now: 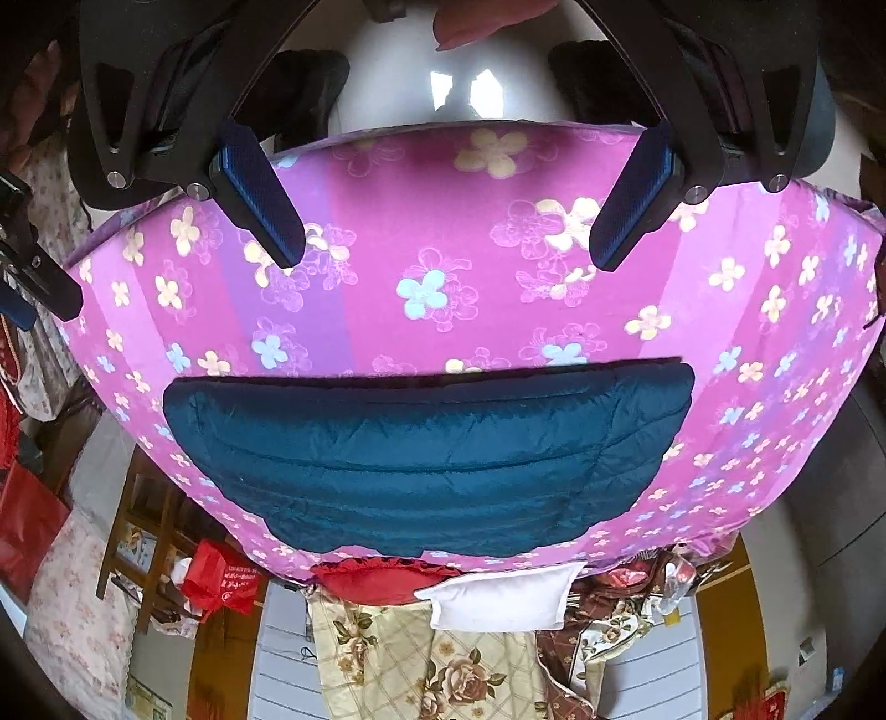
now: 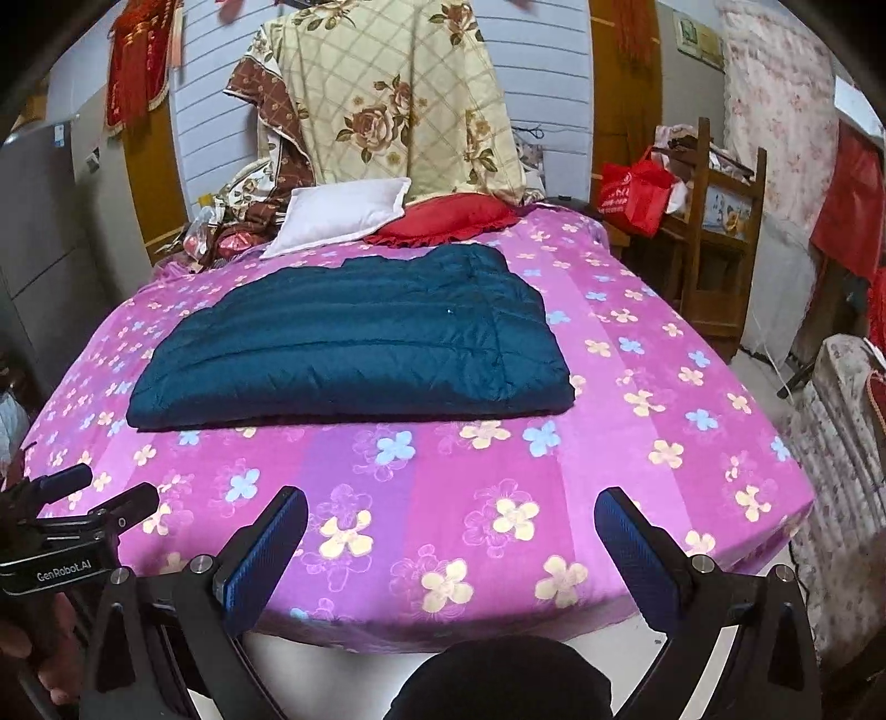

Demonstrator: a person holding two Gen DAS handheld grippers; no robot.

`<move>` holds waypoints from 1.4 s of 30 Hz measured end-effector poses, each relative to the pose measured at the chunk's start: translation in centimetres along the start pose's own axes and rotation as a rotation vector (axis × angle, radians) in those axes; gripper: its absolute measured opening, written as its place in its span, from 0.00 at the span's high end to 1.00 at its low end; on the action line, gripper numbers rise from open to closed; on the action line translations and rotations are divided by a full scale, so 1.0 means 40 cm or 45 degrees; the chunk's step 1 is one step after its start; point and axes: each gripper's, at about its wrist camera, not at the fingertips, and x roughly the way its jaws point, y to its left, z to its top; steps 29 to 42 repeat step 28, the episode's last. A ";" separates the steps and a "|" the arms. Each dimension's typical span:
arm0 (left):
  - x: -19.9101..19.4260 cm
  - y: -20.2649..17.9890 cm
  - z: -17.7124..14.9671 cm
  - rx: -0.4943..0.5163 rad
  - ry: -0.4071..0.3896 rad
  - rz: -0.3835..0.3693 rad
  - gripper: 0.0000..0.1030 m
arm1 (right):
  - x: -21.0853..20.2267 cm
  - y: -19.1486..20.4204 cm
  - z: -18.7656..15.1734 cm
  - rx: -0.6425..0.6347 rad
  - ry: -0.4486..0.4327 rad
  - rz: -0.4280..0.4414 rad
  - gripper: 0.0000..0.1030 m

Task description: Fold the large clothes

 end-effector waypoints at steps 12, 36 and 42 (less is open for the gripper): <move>0.009 -0.006 -0.001 0.002 0.014 0.007 0.00 | -0.003 0.000 0.004 0.014 -0.009 0.031 0.00; 0.002 -0.018 -0.007 0.034 -0.006 0.004 0.00 | -0.006 0.000 -0.001 0.011 -0.013 0.043 0.00; 0.002 -0.018 -0.007 0.034 -0.006 0.004 0.00 | -0.006 0.000 -0.001 0.011 -0.013 0.043 0.00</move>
